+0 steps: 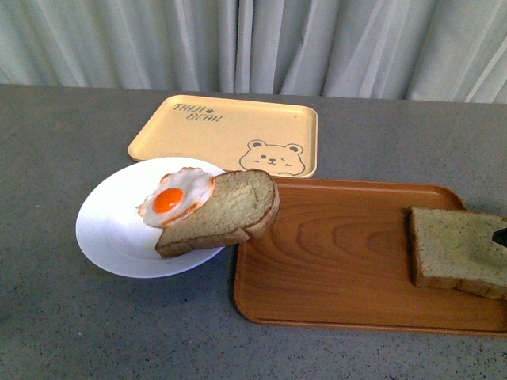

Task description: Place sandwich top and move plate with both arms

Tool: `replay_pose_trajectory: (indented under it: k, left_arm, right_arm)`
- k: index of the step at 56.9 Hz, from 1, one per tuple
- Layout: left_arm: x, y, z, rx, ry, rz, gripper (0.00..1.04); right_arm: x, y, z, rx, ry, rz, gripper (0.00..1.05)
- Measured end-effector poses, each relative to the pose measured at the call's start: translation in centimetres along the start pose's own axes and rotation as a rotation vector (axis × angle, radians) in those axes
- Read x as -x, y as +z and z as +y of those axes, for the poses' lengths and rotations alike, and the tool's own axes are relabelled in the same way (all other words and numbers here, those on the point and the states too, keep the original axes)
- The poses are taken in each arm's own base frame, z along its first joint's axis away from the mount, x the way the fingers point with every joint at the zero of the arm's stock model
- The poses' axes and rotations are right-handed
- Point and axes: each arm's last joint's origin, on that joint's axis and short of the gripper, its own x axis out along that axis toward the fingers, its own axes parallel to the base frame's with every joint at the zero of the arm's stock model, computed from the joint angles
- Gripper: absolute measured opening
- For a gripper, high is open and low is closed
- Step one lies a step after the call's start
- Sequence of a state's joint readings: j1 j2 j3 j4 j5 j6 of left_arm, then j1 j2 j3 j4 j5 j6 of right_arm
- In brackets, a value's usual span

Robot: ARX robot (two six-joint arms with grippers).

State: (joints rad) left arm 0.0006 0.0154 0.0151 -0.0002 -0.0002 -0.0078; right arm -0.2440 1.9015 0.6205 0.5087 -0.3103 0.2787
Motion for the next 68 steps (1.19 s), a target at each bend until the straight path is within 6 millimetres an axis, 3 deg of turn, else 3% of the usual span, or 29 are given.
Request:
replay_pose_trajectory:
  k: [11, 20, 25, 34, 48, 56, 68]
  left_arm:
    - [0.0, 0.0, 0.0, 0.000, 0.000, 0.000, 0.96]
    - [0.0, 0.0, 0.0, 0.000, 0.000, 0.000, 0.96]
    - [0.0, 0.0, 0.0, 0.000, 0.000, 0.000, 0.96]
    - [0.0, 0.0, 0.0, 0.000, 0.000, 0.000, 0.96]
    - [0.0, 0.0, 0.0, 0.000, 0.000, 0.000, 0.96]
    - [0.0, 0.0, 0.0, 0.000, 0.000, 0.000, 0.96]
    - [0.0, 0.0, 0.0, 0.000, 0.000, 0.000, 0.96]
  right_arm:
    - [0.4, 0.4, 0.6, -0.018, 0.014, -0.017, 0.40]
    - [2.3, 1.8, 2.4, -0.004, 0.081, -0.063, 0.13]
    - [3.5, 2.6, 4.0, 0.003, 0.131, -0.088, 0.04]
    - [4.5, 4.2, 8.6, 0.036, 0.256, -0.138, 0.03]
    - [3.7, 5.1, 18.8, 0.090, 0.513, -0.152, 0.03]
    - [1.3, 3.4, 24.4, 0.138, 0.593, -0.089, 0.03]
    - [-3.3, -0.5, 27.9, 0.183, 0.597, 0.050, 0.03]
